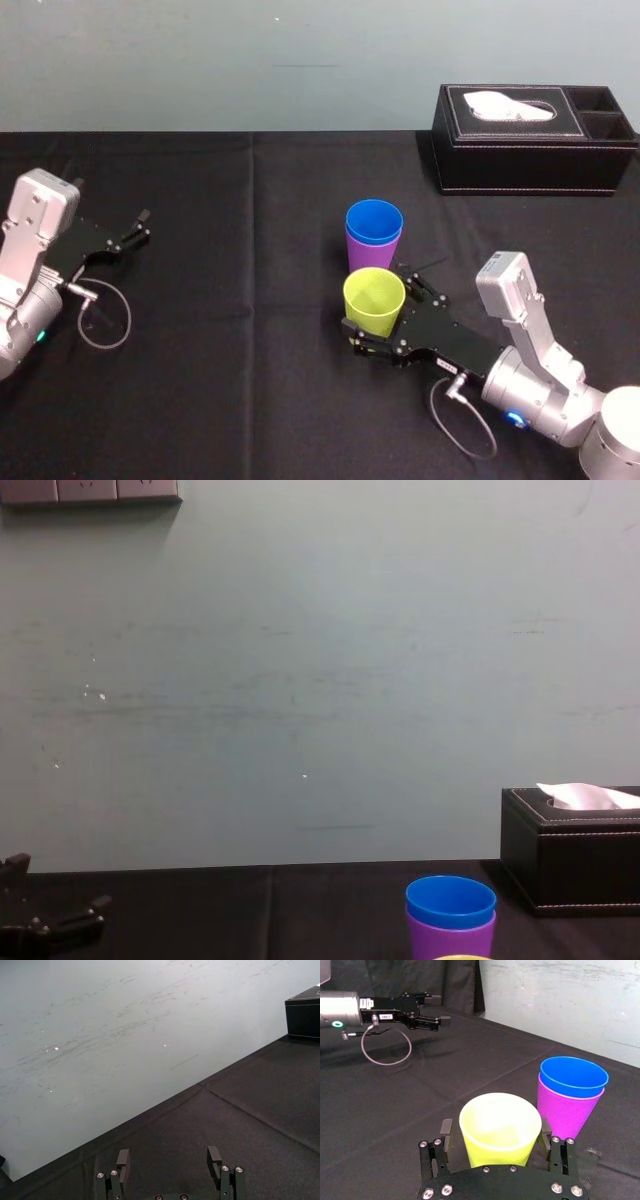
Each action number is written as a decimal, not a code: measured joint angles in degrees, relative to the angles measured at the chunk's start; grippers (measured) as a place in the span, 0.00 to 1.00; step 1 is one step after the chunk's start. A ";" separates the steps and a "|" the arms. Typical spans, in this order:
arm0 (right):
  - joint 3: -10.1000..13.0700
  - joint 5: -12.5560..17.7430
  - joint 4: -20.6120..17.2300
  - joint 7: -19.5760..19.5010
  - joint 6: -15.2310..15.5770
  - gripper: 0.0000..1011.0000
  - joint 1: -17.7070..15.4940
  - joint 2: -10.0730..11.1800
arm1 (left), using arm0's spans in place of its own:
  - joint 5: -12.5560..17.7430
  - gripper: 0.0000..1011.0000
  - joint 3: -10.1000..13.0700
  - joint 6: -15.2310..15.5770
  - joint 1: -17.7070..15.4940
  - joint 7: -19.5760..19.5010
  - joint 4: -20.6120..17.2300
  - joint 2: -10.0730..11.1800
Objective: Stack the three plastic cups sequentially using one hand.
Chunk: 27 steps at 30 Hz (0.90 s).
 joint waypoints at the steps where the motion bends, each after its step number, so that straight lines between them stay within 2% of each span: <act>1: 0.01 0.04 0.13 0.00 -0.06 0.99 0.06 -0.13 | 0.00 1.00 0.00 0.00 0.00 0.00 0.00 0.00; 6: 0.15 0.57 0.98 -0.04 -0.17 0.99 0.33 -0.87 | 0.00 1.00 0.00 0.00 0.00 0.00 0.00 0.00; 16: 0.19 0.56 0.86 -0.07 -0.16 0.98 0.33 -0.76 | 0.00 1.00 0.00 0.00 0.00 0.00 0.00 0.00; 24: 0.19 0.53 0.73 -0.07 -0.14 0.81 0.29 -0.68 | 0.00 1.00 0.00 0.00 0.00 0.00 0.00 0.00; 27: 0.19 0.51 0.71 -0.07 -0.13 0.78 0.28 -0.67 | 0.00 1.00 0.00 0.00 0.00 0.00 0.00 0.00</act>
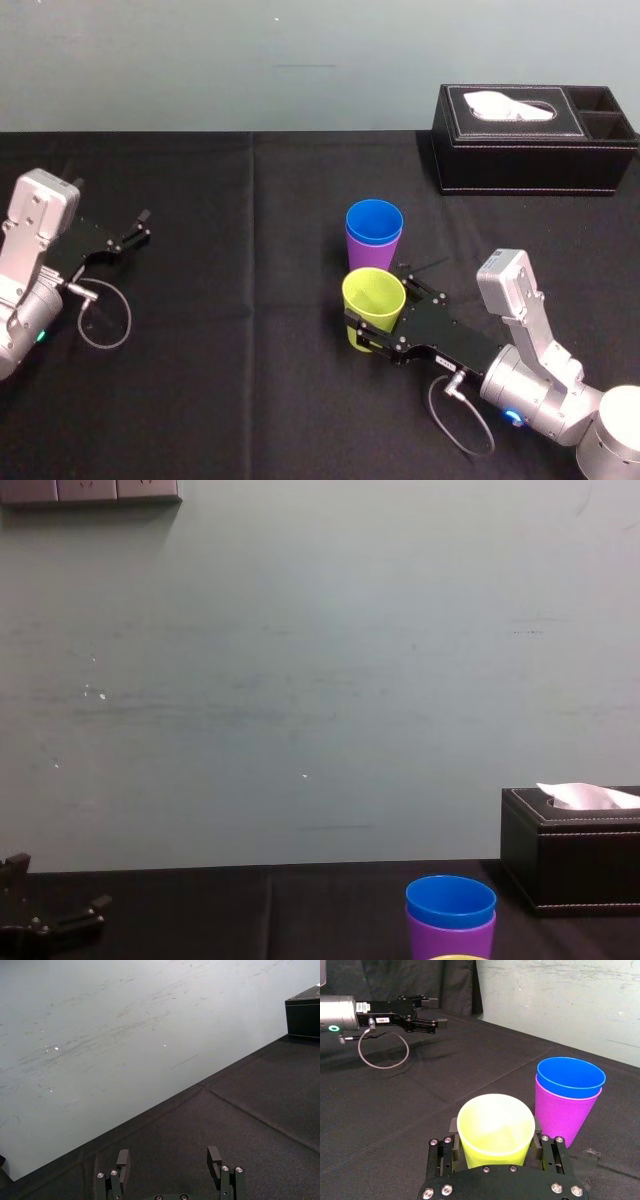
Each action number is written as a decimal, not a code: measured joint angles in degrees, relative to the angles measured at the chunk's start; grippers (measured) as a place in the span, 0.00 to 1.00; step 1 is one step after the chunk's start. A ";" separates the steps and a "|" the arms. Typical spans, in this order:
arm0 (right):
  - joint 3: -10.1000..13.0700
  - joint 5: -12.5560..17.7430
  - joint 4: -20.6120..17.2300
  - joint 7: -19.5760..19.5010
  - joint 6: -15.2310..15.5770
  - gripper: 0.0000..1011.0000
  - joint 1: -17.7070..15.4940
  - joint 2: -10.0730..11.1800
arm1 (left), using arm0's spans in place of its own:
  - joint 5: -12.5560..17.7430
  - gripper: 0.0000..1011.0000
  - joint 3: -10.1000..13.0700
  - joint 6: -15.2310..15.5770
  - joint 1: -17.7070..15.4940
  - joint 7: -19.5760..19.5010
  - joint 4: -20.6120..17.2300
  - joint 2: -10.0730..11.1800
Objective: Stack the three plastic cups sequentially using one hand.
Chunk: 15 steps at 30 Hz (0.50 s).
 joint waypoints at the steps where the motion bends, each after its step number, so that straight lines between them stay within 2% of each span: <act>1: 0.00 0.00 -0.01 0.00 0.00 0.77 0.00 0.00 | 0.00 1.00 0.00 0.00 0.00 0.00 0.00 0.00; 6: 0.04 -0.39 -1.19 -0.23 0.55 0.75 -0.22 0.57 | 0.00 1.00 0.00 0.00 0.00 0.00 0.00 0.00; 12: 1.34 -0.63 -5.81 -1.24 2.89 0.73 -1.14 2.34 | 0.00 1.00 0.00 0.00 0.00 0.00 0.00 0.00; 15: 2.67 1.00 -8.72 -1.34 4.87 0.73 -1.22 3.04 | 0.00 1.00 0.00 0.00 0.00 0.00 0.00 0.00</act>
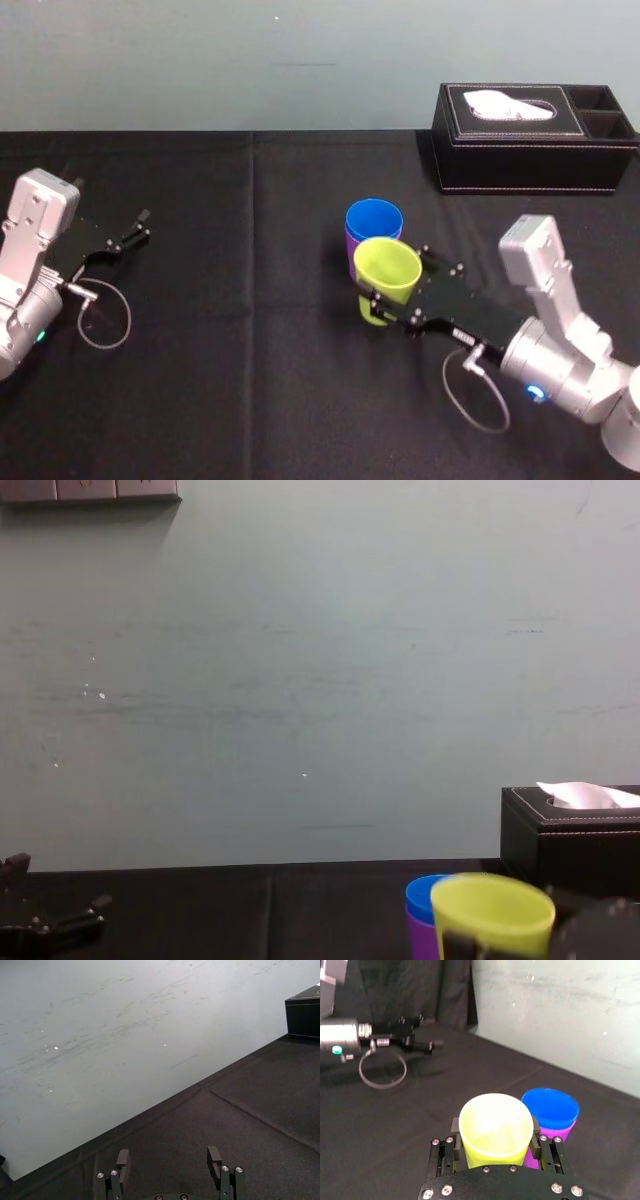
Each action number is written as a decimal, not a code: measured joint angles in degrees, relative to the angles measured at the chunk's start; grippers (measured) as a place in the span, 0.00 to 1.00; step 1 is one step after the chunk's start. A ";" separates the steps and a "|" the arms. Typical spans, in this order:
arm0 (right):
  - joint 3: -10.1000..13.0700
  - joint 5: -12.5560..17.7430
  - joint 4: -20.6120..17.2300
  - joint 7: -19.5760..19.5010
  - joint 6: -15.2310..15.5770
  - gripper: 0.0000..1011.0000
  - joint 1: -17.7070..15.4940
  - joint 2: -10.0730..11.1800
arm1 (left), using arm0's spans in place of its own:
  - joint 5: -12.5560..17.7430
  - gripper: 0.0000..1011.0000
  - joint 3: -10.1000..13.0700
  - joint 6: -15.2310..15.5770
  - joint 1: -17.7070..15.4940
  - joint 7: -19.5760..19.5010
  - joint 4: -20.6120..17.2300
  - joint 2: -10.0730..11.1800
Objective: Stack the three plastic cups sequentially using one hand.
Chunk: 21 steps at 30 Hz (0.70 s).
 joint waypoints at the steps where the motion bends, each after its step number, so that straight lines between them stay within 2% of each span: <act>1: 0.29 0.44 -0.62 0.00 0.45 0.73 0.08 0.13 | 0.00 1.00 0.00 0.00 0.00 0.00 0.00 0.00; 6: 1.61 2.86 -4.30 0.21 2.82 0.73 1.55 1.15 | 0.00 1.00 0.00 0.00 0.00 0.00 0.00 0.00; 8: 1.69 3.11 -4.69 0.30 3.08 0.73 1.95 1.28 | 0.00 1.00 0.00 0.00 0.00 0.00 0.00 0.00; 11: 1.71 3.88 -5.13 0.41 4.46 0.73 4.39 1.47 | 0.00 1.00 0.00 0.00 0.00 0.00 0.00 0.00; 15: 1.14 4.13 -3.56 0.36 5.71 0.73 7.38 1.14 | 0.00 1.00 0.00 0.00 0.00 0.00 0.00 0.00; 21: -0.62 3.42 0.37 0.39 5.61 0.73 11.45 0.13 | 0.00 1.00 0.00 0.00 0.00 0.00 0.00 0.00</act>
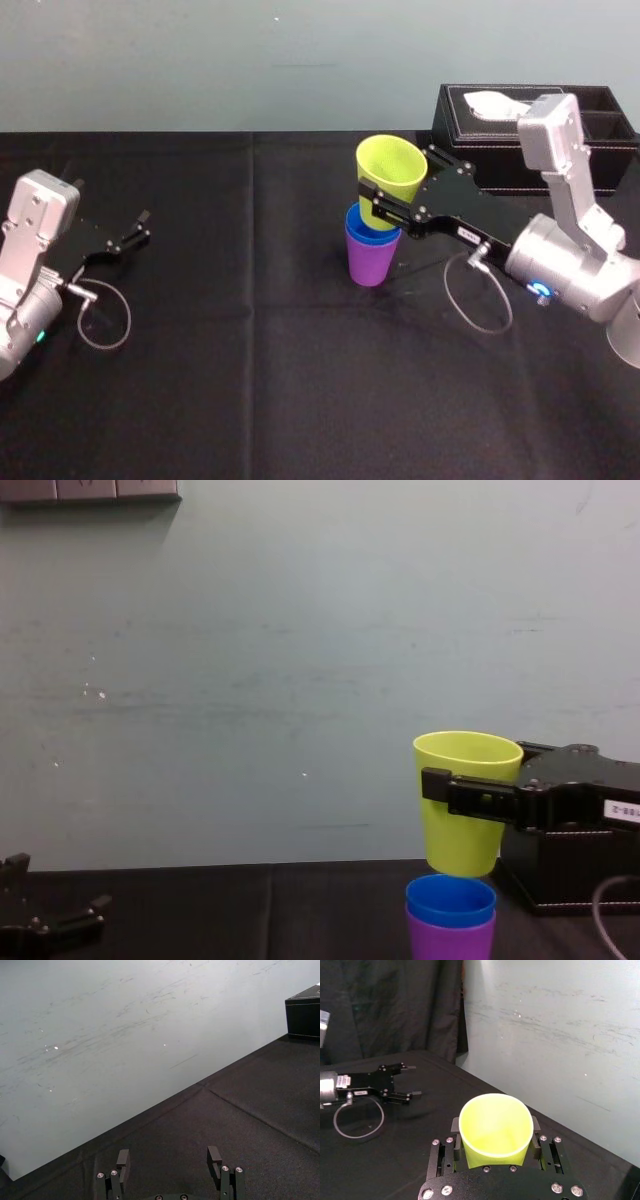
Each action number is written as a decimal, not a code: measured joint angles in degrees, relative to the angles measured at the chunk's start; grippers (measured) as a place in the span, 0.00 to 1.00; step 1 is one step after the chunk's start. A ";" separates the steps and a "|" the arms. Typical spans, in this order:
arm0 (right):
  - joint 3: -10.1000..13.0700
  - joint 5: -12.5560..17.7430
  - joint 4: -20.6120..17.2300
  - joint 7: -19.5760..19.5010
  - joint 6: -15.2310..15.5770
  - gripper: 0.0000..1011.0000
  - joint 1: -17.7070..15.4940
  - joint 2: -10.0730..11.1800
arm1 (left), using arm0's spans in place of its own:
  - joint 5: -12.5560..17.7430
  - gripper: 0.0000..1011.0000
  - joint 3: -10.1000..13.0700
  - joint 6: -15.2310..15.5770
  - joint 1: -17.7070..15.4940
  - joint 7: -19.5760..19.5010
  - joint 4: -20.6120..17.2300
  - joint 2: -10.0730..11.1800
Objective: Stack the three plastic cups sequentially using one hand.
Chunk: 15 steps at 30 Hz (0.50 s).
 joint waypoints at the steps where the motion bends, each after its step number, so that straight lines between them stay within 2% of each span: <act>1: -0.21 -0.09 0.49 0.02 -0.06 0.73 0.45 -0.18 | 0.00 1.00 0.00 0.00 0.00 0.00 0.00 0.00; 8: -2.06 -0.53 5.81 1.07 -0.42 0.73 4.62 -1.84 | 0.00 1.00 0.00 0.00 0.00 0.00 0.00 0.00; 15: -3.31 -0.47 9.44 1.79 -0.40 0.73 6.66 -2.79 | 0.00 1.00 0.00 0.00 0.00 0.00 0.00 0.00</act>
